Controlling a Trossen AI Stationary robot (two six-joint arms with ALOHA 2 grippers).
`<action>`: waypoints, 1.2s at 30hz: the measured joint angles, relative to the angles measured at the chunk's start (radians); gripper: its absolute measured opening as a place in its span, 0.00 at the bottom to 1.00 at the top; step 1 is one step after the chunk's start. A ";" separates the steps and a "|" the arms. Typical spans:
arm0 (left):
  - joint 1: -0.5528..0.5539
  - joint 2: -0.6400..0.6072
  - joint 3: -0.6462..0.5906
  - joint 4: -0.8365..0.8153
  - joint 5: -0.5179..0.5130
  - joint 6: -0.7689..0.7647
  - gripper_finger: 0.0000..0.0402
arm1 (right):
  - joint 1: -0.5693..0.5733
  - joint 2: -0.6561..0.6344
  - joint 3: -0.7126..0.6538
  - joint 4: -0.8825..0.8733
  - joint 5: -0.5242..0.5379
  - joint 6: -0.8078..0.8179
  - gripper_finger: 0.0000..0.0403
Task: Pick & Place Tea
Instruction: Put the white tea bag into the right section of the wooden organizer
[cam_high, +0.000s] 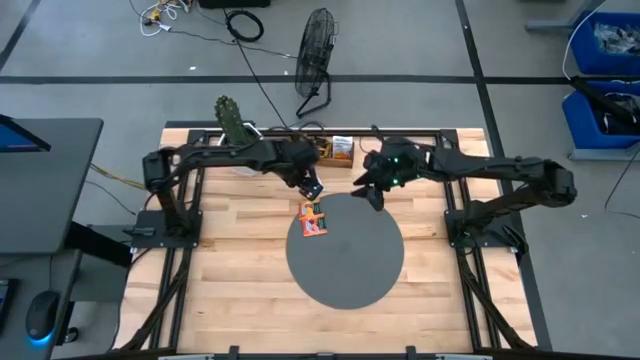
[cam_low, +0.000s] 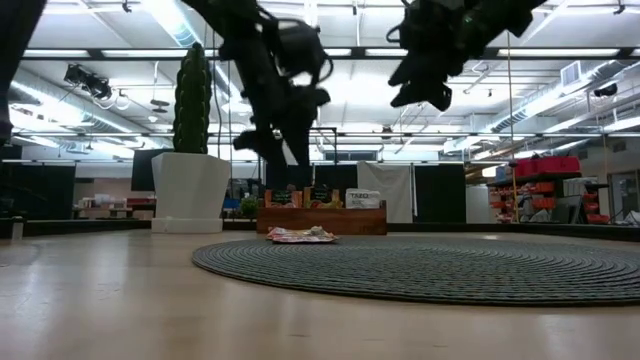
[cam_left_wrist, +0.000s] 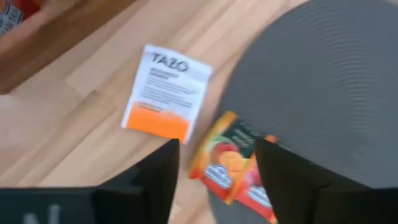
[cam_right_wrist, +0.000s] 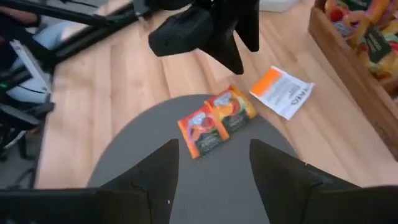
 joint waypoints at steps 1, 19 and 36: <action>0.002 0.015 0.000 0.002 -0.009 0.009 0.56 | 0.008 0.000 -0.013 0.009 0.015 0.001 0.51; 0.104 0.186 0.000 0.058 -0.086 0.218 0.58 | 0.081 0.000 -0.045 0.080 0.016 0.000 0.51; 0.111 0.244 0.001 0.088 -0.034 0.317 0.55 | 0.089 0.000 -0.045 0.125 0.041 0.024 0.51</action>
